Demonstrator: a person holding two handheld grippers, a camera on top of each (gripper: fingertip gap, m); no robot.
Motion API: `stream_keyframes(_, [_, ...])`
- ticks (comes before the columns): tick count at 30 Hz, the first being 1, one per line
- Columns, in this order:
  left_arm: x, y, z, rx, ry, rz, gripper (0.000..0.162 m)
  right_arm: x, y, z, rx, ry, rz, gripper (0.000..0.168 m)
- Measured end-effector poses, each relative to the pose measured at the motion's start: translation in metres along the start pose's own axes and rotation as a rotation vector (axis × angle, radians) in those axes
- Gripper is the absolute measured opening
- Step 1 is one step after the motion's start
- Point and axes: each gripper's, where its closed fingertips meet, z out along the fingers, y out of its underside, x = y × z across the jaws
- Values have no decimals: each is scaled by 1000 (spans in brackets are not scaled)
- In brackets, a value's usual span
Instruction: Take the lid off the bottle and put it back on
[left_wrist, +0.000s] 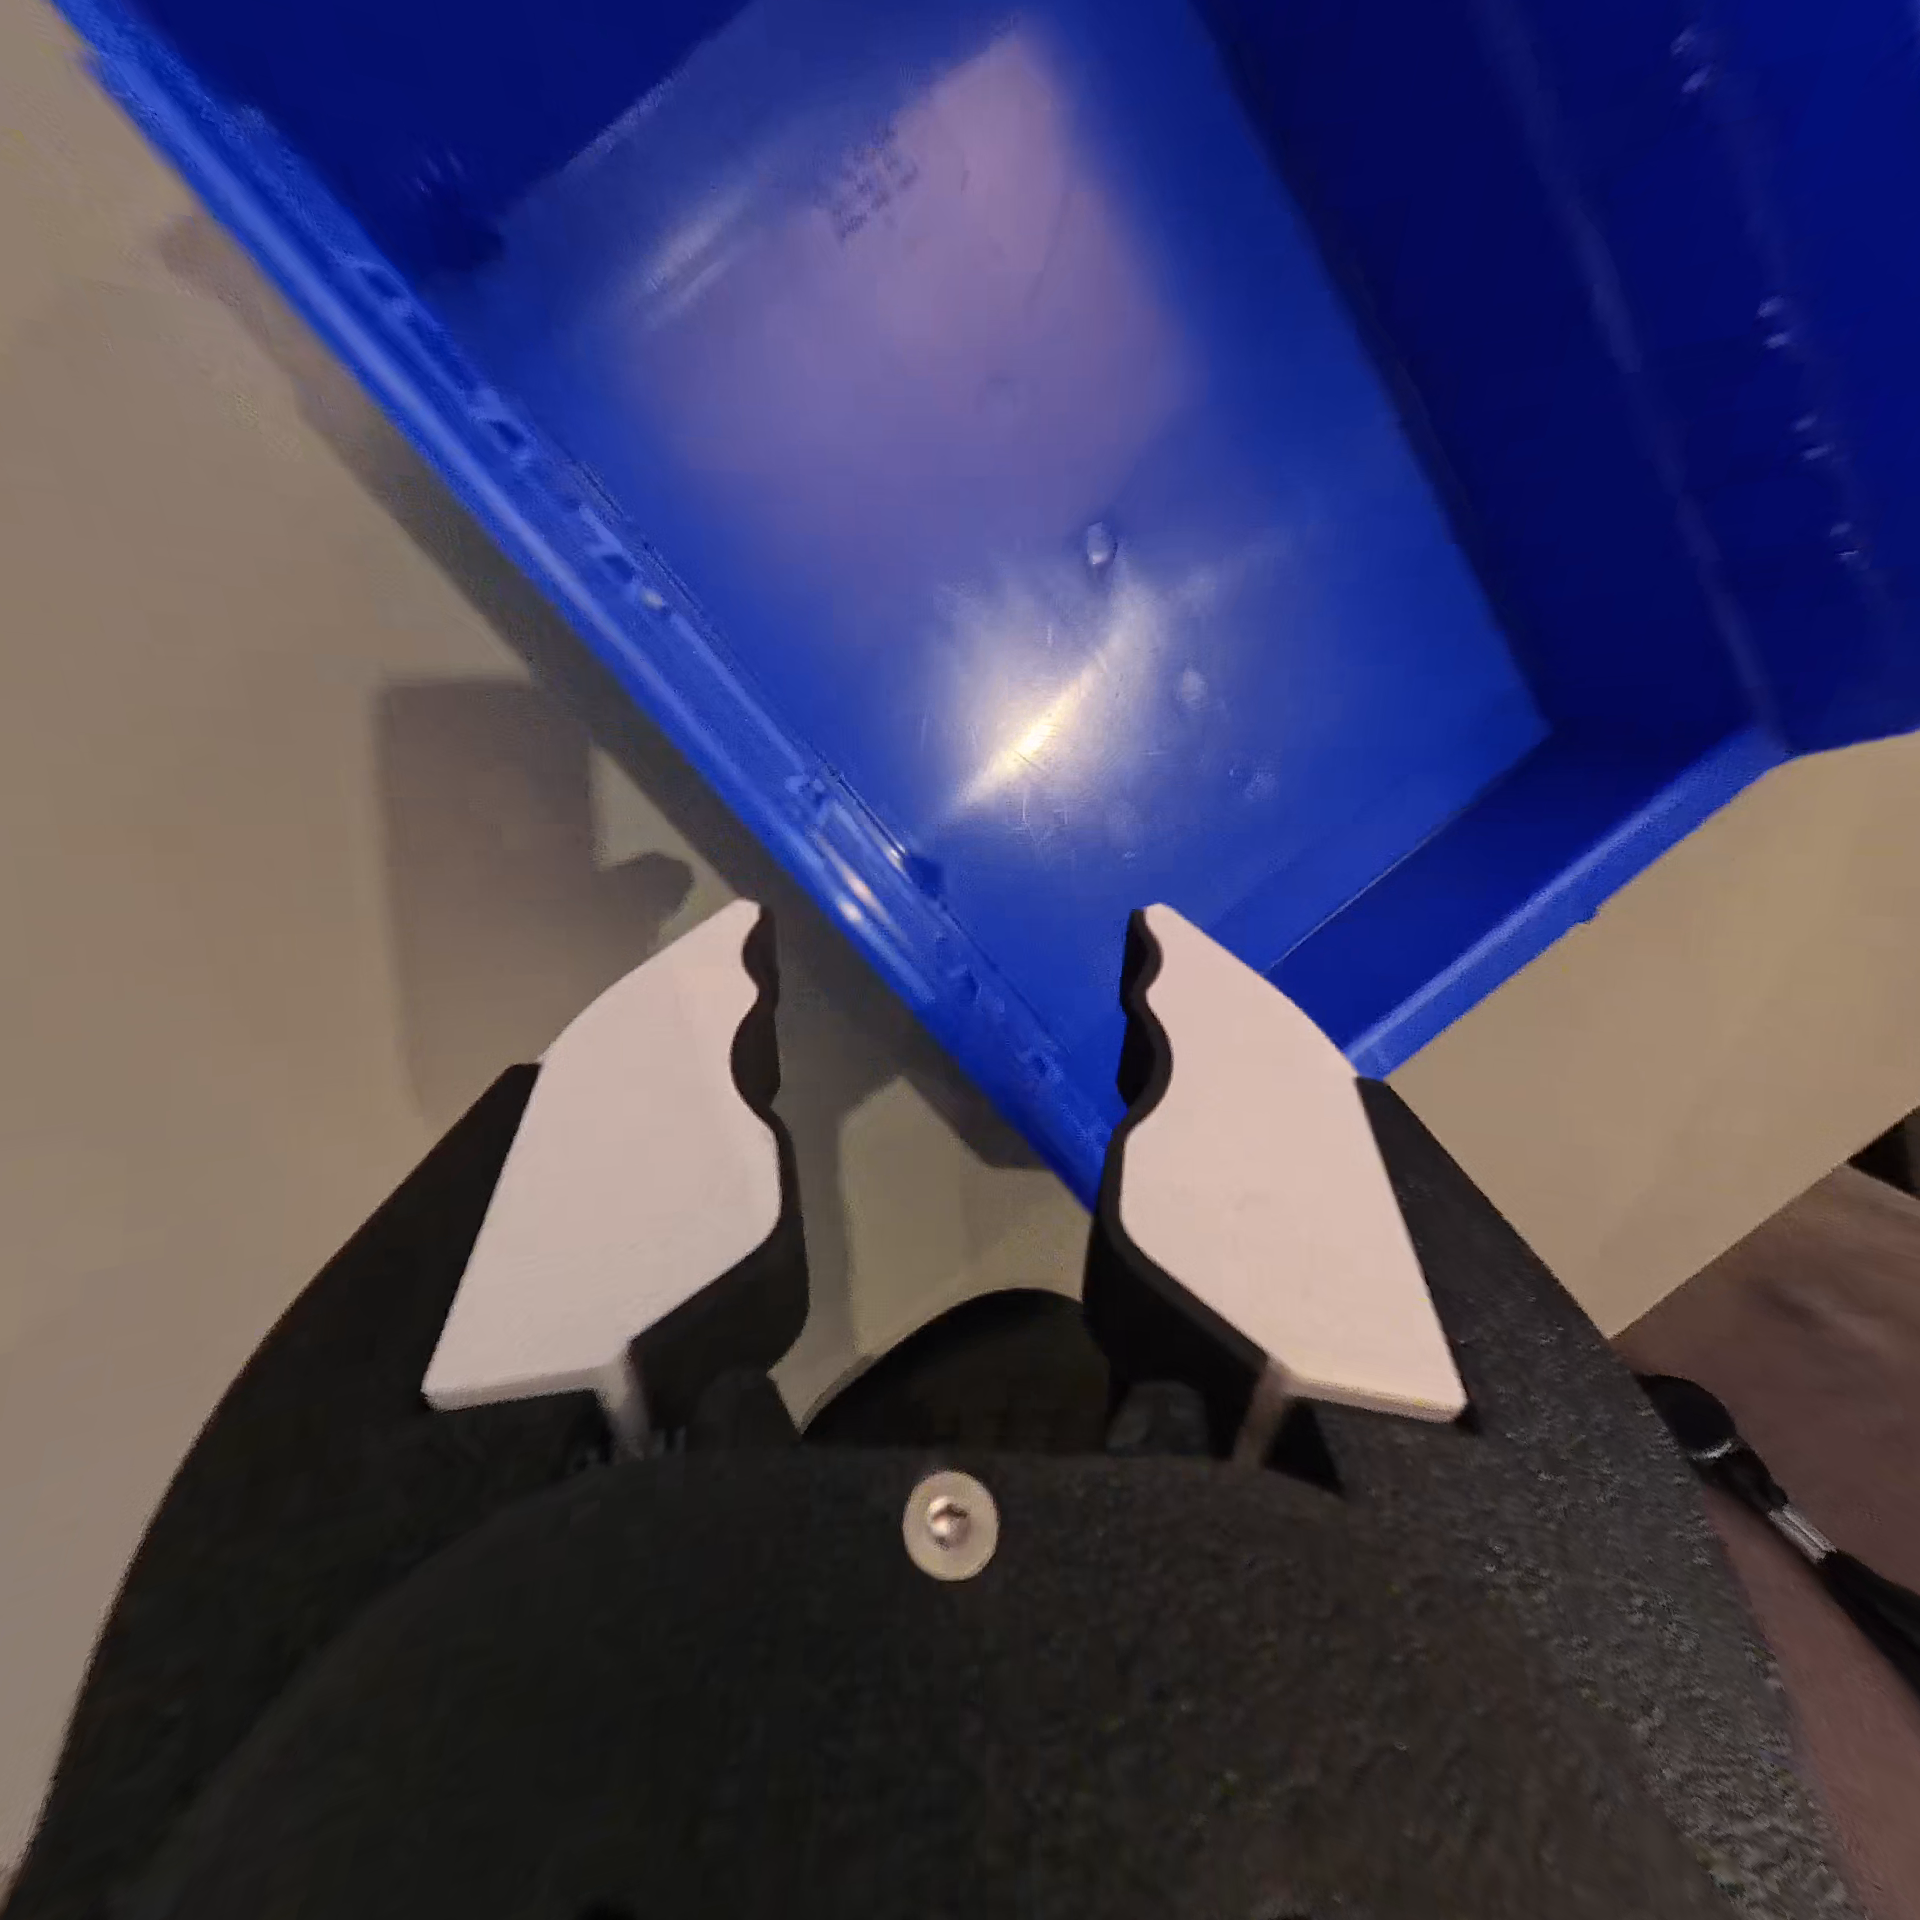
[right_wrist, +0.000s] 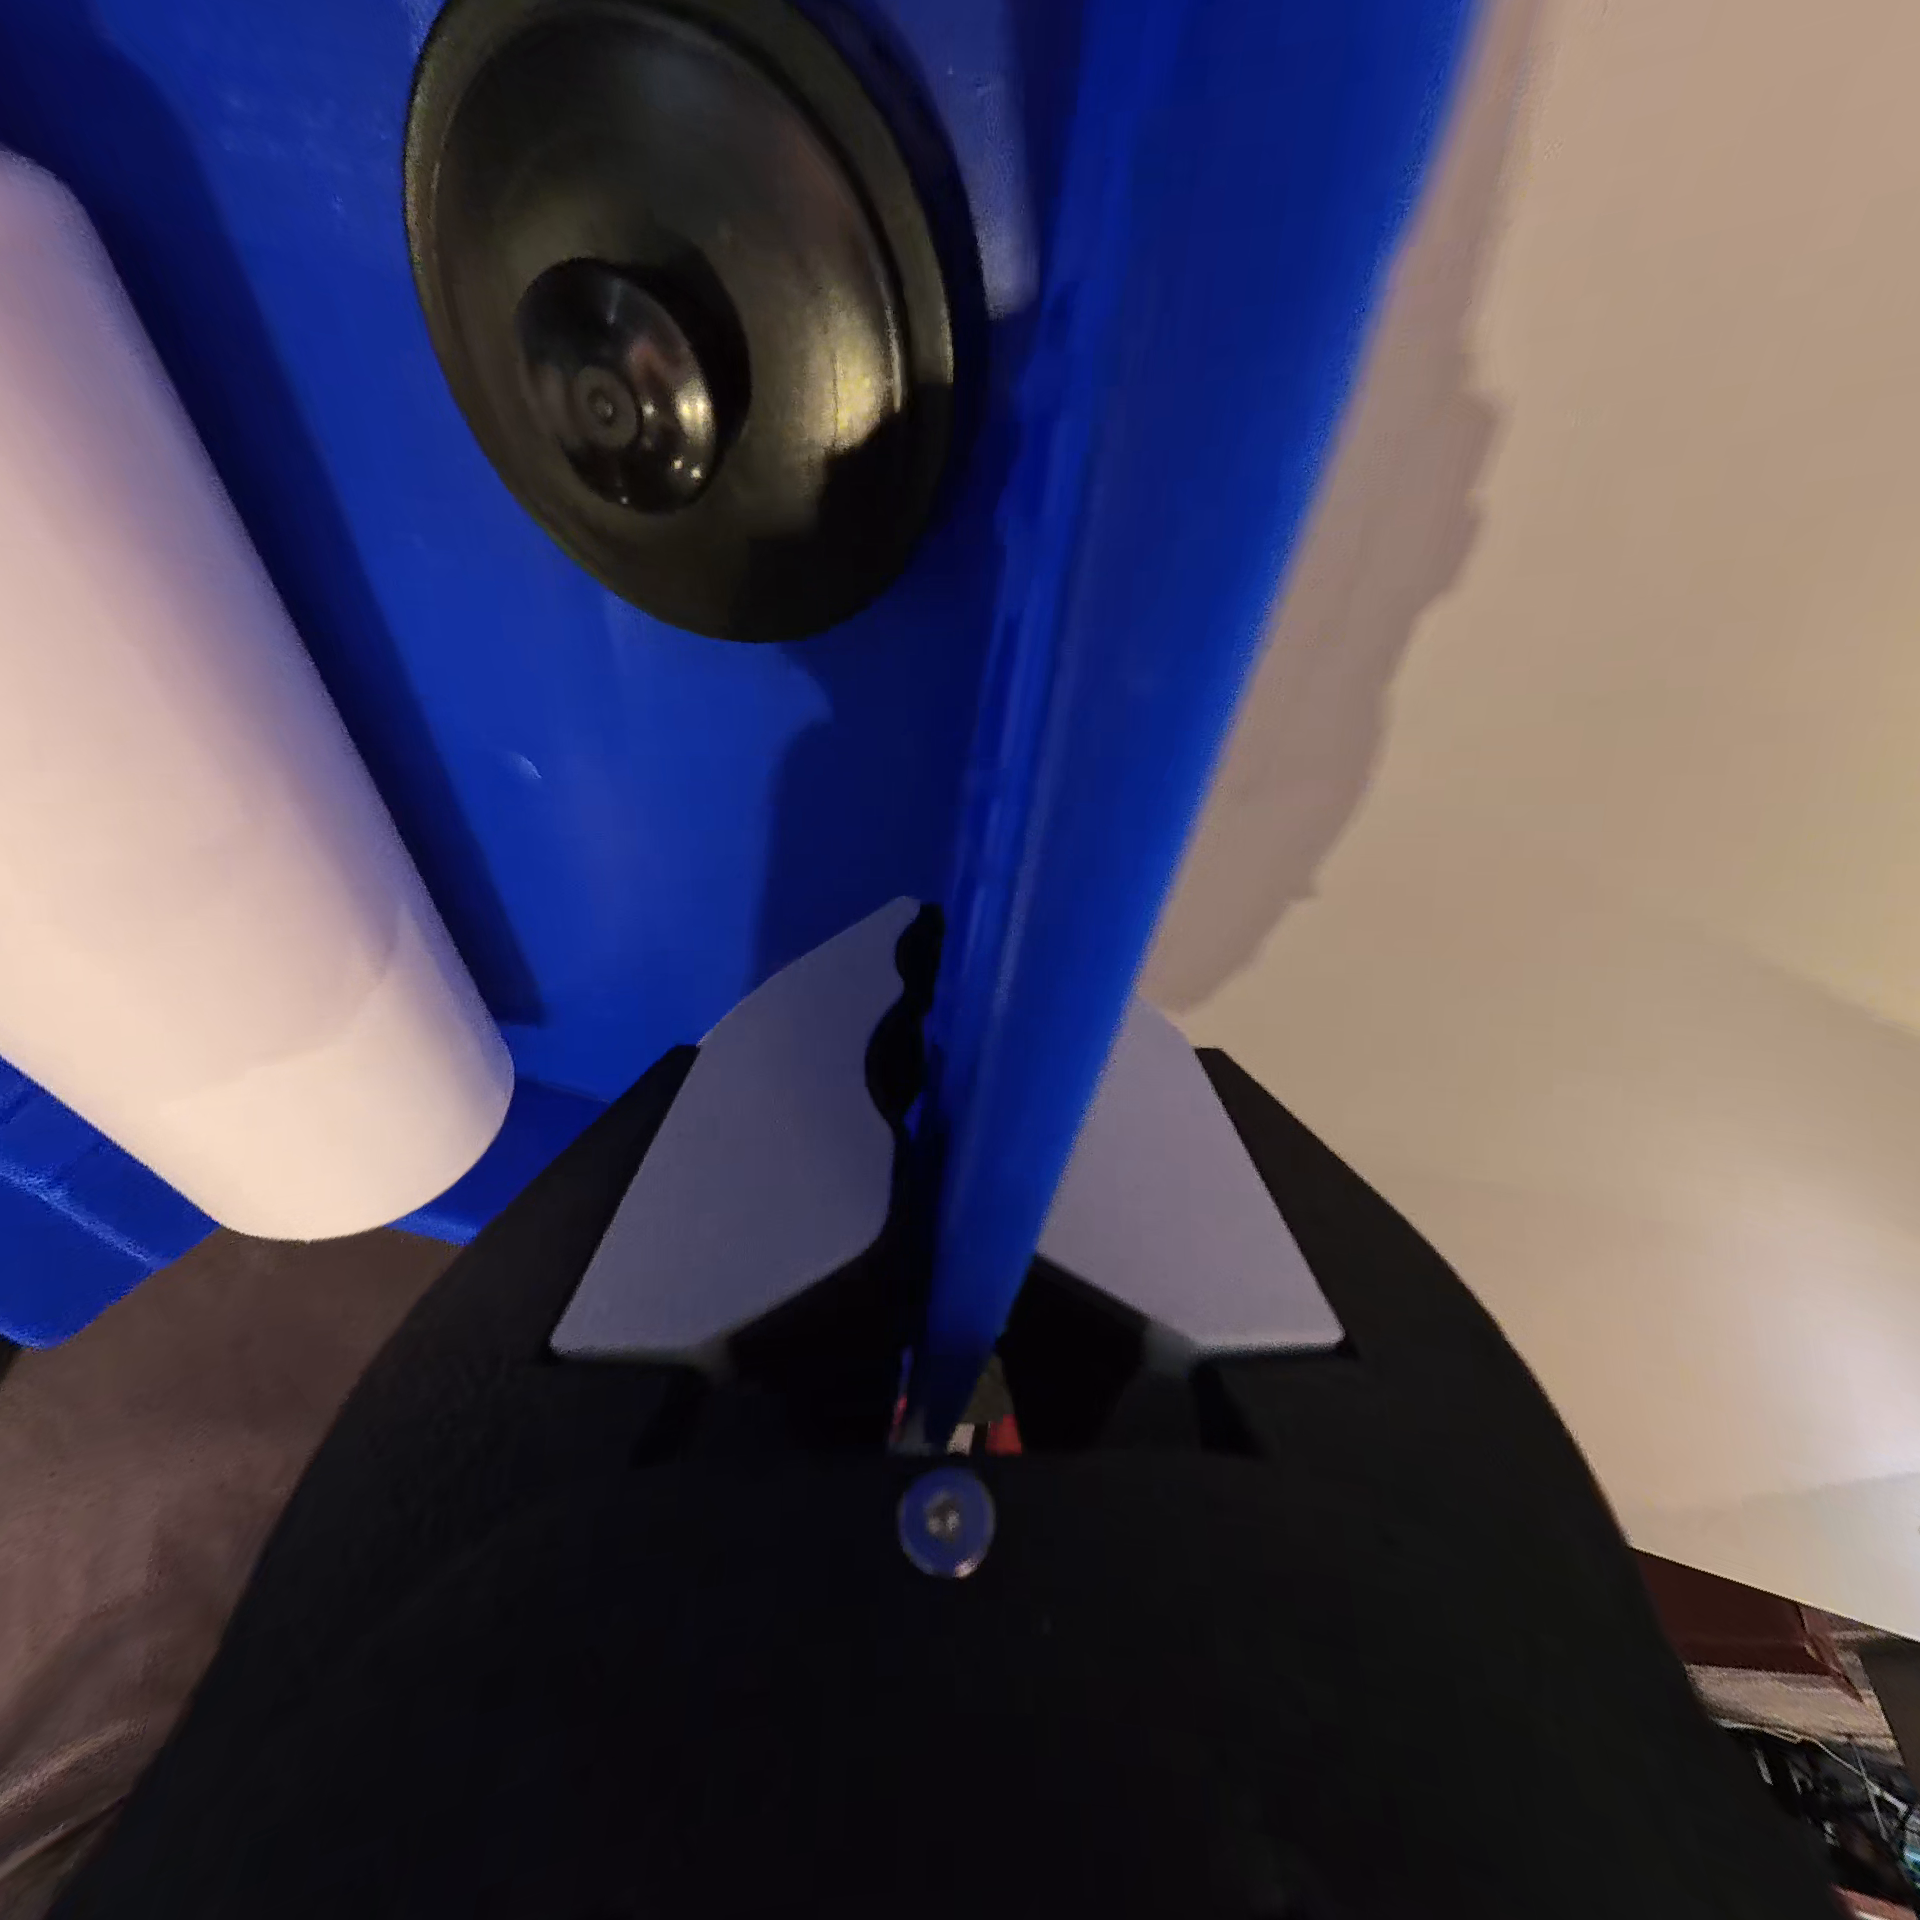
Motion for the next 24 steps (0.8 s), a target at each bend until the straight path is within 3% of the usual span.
stream_keyframes(7, [-28, 13, -86, 227, -82, -59, 64, 16, 15, -24, 2, -6, 30, 6])
stream_keyframes(13, [-47, 23, -122, 371, -38, -129, 62, 5, 6, -102, 51, 126, 32, 7])
stream_keyframes(19, [-75, 34, -139, 426, -98, -221, 63, -82, -20, -168, 48, 134, -76, 6])
stream_keyframes(24, [-109, 55, -144, 401, -232, -347, 63, -188, -64, -176, 55, 122, -243, 7])
